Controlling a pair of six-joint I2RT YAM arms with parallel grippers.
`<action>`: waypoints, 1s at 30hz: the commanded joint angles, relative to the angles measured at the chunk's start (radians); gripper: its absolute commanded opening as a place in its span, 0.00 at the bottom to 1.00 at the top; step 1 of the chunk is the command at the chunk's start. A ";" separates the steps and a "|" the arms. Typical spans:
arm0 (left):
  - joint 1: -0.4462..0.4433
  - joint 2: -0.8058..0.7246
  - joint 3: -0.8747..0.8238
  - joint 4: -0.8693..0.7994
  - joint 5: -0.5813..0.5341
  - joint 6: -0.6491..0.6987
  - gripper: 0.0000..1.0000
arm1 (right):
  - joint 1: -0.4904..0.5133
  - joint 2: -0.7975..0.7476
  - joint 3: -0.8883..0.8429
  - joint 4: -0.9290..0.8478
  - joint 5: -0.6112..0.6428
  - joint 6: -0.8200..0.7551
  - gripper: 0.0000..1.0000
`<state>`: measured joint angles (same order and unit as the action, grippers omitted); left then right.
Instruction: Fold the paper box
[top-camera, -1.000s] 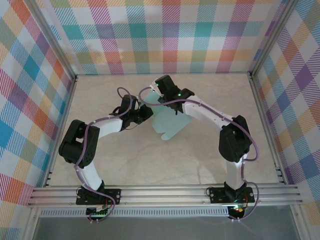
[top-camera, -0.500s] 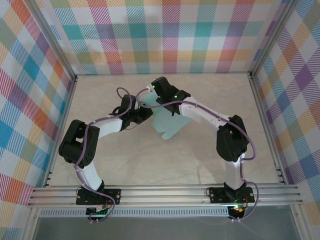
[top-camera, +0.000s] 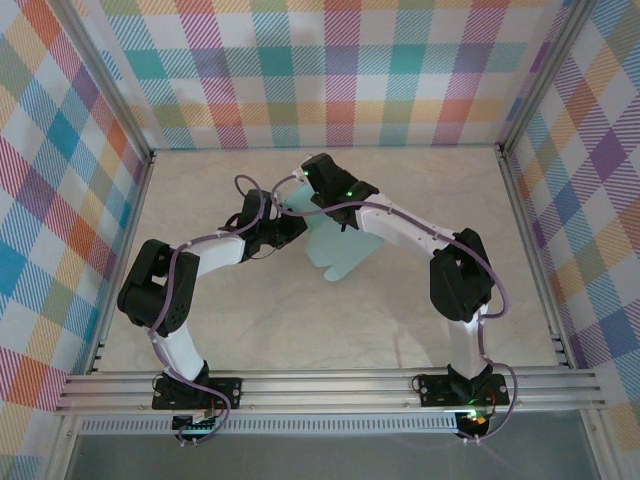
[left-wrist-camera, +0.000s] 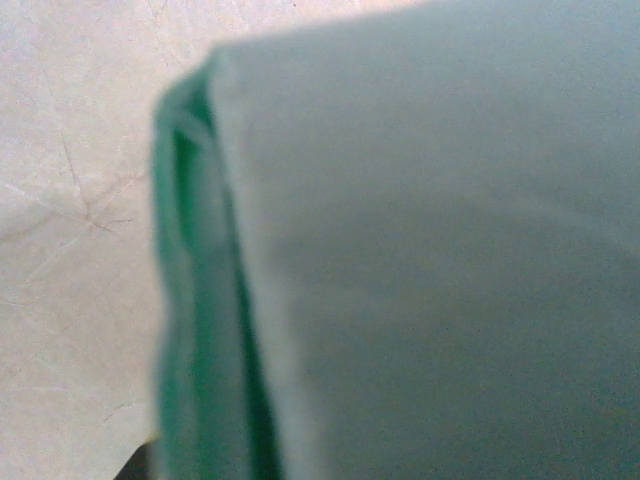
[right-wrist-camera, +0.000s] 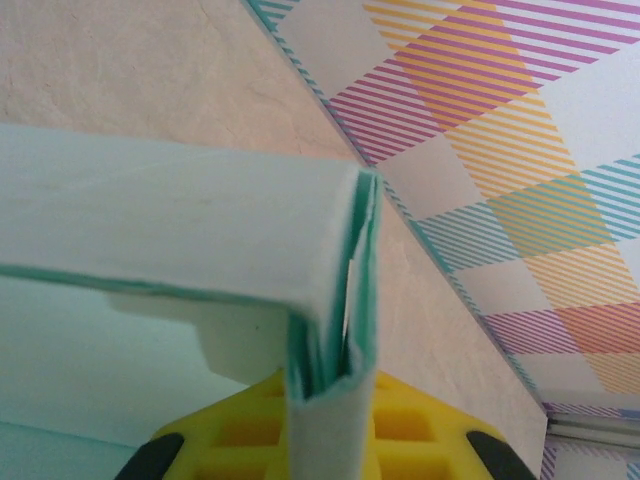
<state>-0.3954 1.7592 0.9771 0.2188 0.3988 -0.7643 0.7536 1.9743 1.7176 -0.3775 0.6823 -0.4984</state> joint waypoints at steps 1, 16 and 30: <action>-0.016 -0.023 0.018 0.109 0.087 0.055 0.00 | 0.018 0.023 -0.016 0.008 0.002 -0.047 0.00; -0.018 -0.012 0.024 0.108 0.083 0.047 0.00 | 0.033 0.030 -0.033 0.030 0.047 -0.033 0.00; -0.019 -0.004 0.026 0.100 0.077 0.043 0.00 | 0.034 -0.023 -0.036 -0.021 -0.025 0.066 0.62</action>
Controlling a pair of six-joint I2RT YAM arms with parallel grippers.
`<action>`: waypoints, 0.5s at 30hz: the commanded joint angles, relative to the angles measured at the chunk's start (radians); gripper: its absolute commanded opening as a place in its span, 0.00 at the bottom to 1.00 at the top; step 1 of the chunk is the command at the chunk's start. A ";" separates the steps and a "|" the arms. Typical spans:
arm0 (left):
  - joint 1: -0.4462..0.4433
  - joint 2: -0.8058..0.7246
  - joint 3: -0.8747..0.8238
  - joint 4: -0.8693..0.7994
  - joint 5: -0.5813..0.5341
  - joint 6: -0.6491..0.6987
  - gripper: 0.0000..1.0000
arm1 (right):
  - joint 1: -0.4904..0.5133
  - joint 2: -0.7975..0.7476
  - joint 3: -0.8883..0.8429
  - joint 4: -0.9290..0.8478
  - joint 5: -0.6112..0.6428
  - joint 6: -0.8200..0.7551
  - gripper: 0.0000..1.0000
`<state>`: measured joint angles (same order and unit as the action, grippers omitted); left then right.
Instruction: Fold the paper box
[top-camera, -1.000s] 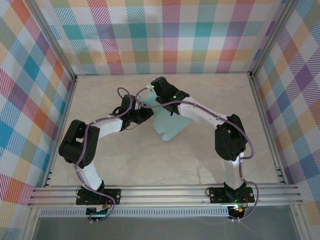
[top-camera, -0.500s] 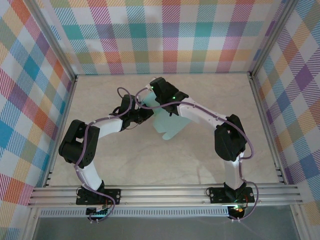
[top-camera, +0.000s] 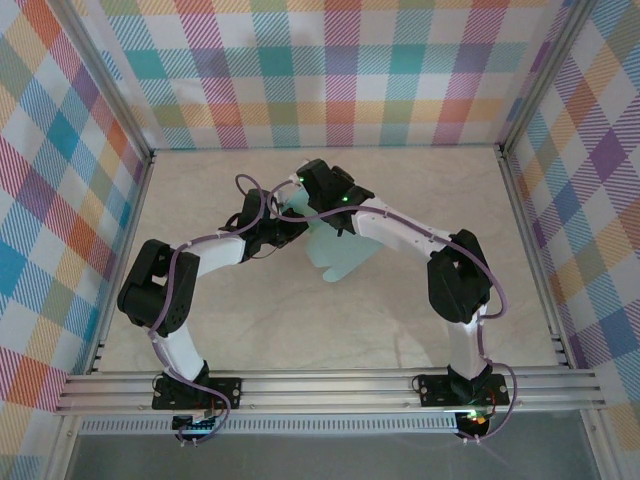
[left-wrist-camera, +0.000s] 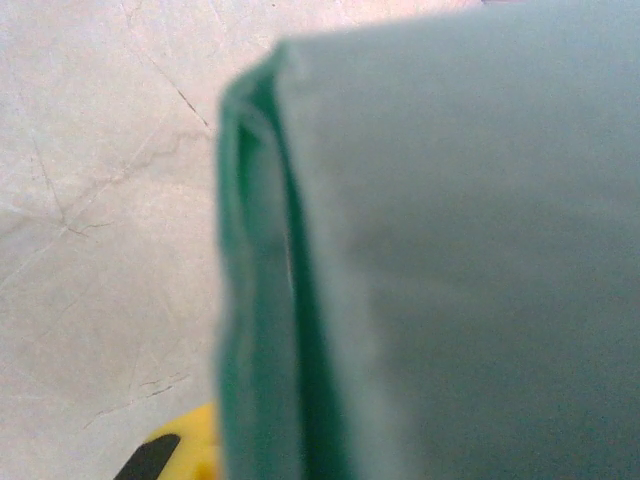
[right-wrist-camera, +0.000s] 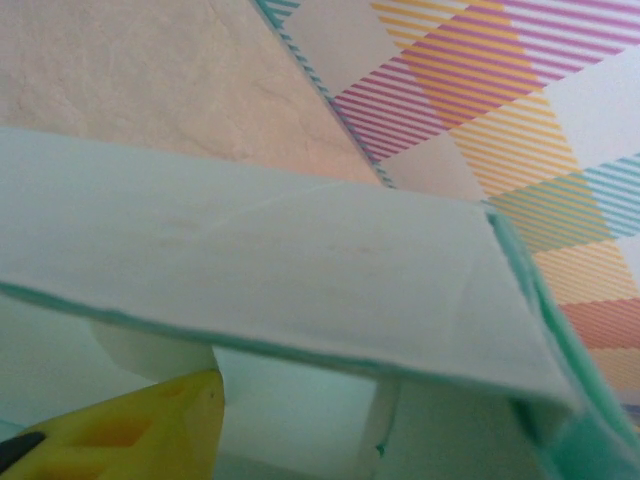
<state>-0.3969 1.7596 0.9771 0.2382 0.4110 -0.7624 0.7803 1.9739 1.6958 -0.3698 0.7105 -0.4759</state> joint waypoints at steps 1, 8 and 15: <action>-0.017 -0.005 0.026 0.080 0.065 0.041 0.00 | 0.006 -0.026 -0.012 -0.037 -0.055 0.053 0.65; -0.017 -0.006 0.031 0.066 0.058 0.042 0.00 | -0.006 -0.063 -0.021 -0.070 -0.061 0.108 0.82; -0.017 0.003 0.044 0.032 0.045 0.042 0.00 | -0.021 -0.128 -0.040 -0.094 -0.093 0.167 0.91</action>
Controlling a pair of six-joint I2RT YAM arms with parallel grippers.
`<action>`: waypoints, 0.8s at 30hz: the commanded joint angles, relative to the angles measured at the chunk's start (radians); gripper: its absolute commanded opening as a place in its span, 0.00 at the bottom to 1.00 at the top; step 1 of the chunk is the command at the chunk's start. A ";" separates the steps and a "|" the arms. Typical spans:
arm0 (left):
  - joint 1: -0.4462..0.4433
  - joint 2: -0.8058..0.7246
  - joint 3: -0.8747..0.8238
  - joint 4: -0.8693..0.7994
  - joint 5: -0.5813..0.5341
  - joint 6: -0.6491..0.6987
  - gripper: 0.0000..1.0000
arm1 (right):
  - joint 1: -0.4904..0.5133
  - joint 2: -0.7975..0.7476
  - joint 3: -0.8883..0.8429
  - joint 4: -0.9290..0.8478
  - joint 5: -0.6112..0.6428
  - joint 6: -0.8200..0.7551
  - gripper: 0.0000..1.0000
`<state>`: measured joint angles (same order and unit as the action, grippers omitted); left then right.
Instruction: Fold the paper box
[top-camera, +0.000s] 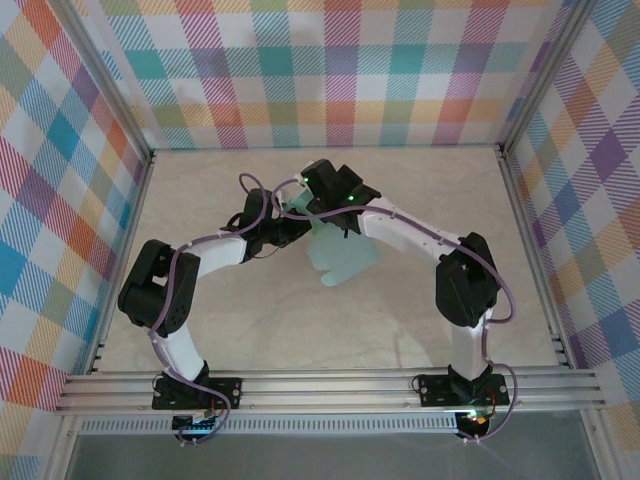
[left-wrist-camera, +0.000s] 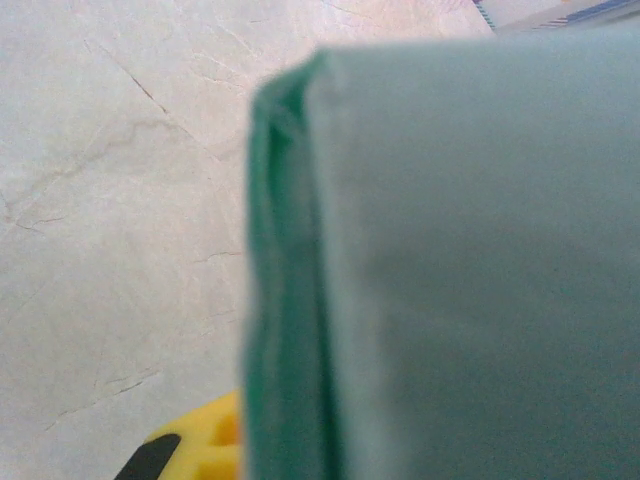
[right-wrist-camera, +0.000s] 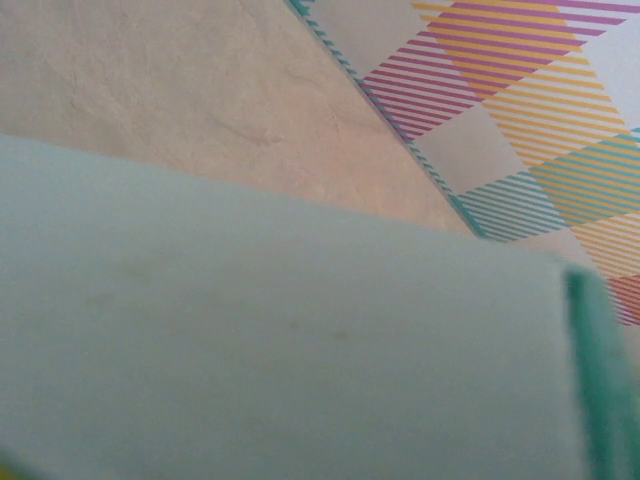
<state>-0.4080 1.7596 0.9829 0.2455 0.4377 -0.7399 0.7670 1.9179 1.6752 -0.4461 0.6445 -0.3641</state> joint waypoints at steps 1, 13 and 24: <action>-0.006 0.005 0.043 0.015 0.014 0.020 0.00 | -0.009 -0.083 -0.023 -0.023 -0.038 0.064 0.92; -0.007 0.035 0.082 -0.054 -0.010 0.006 0.00 | -0.025 -0.199 -0.003 -0.069 -0.146 0.180 0.94; -0.008 0.040 0.106 -0.139 -0.033 0.037 0.00 | -0.098 -0.303 -0.027 -0.095 -0.349 0.362 0.92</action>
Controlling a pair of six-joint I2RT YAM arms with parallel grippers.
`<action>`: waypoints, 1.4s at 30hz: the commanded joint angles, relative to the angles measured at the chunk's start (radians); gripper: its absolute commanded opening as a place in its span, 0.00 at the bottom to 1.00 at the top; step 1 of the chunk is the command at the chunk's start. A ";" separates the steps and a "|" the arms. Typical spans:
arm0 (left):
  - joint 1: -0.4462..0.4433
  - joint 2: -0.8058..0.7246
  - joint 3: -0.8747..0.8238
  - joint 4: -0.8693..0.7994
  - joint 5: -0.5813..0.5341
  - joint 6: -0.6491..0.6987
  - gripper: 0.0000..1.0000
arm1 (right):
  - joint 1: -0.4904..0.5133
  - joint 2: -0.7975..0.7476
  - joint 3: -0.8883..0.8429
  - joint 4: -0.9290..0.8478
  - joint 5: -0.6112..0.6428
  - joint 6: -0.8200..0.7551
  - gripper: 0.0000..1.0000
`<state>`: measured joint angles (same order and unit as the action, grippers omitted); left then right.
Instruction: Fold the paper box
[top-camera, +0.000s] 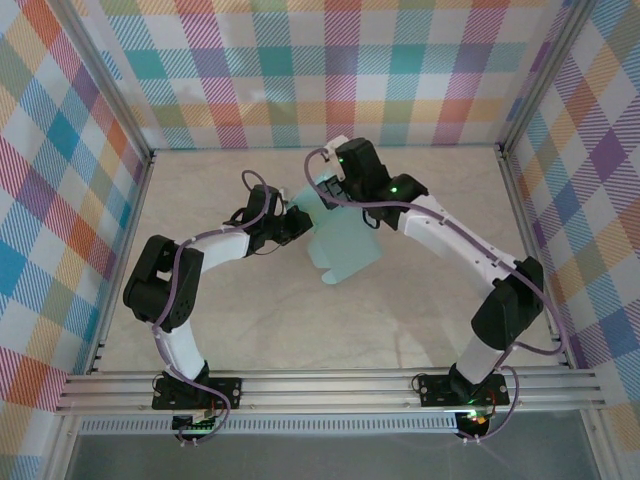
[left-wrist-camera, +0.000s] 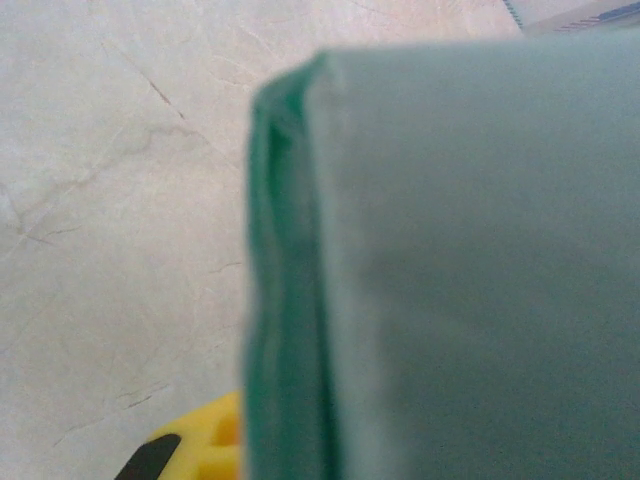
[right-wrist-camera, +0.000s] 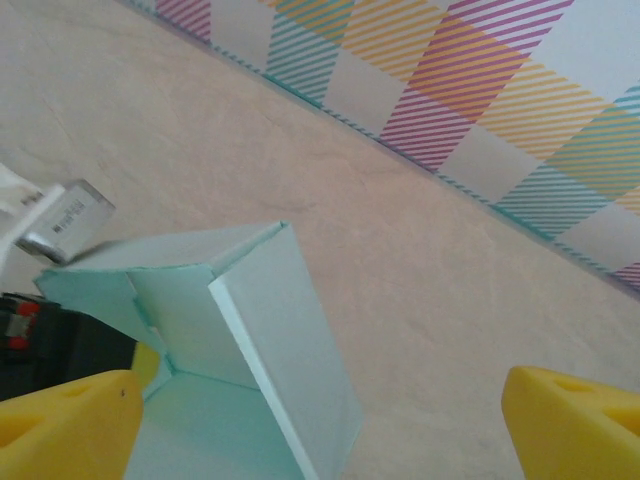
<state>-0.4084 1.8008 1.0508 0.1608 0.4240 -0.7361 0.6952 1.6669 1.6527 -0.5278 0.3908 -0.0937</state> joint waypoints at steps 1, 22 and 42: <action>-0.007 -0.006 0.044 -0.083 -0.027 0.053 0.00 | -0.037 -0.058 -0.011 -0.011 -0.115 0.105 0.92; -0.004 0.014 0.487 -1.265 -0.360 0.622 0.02 | -0.183 -0.207 -0.347 0.072 -0.407 0.246 0.91; -0.012 0.364 0.677 -1.566 -0.477 0.688 0.07 | -0.228 -0.149 -0.399 0.081 -0.483 0.195 0.92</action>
<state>-0.4103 2.1300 1.6890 -1.3281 -0.0433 -0.0757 0.4767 1.5070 1.2709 -0.4717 -0.0635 0.1154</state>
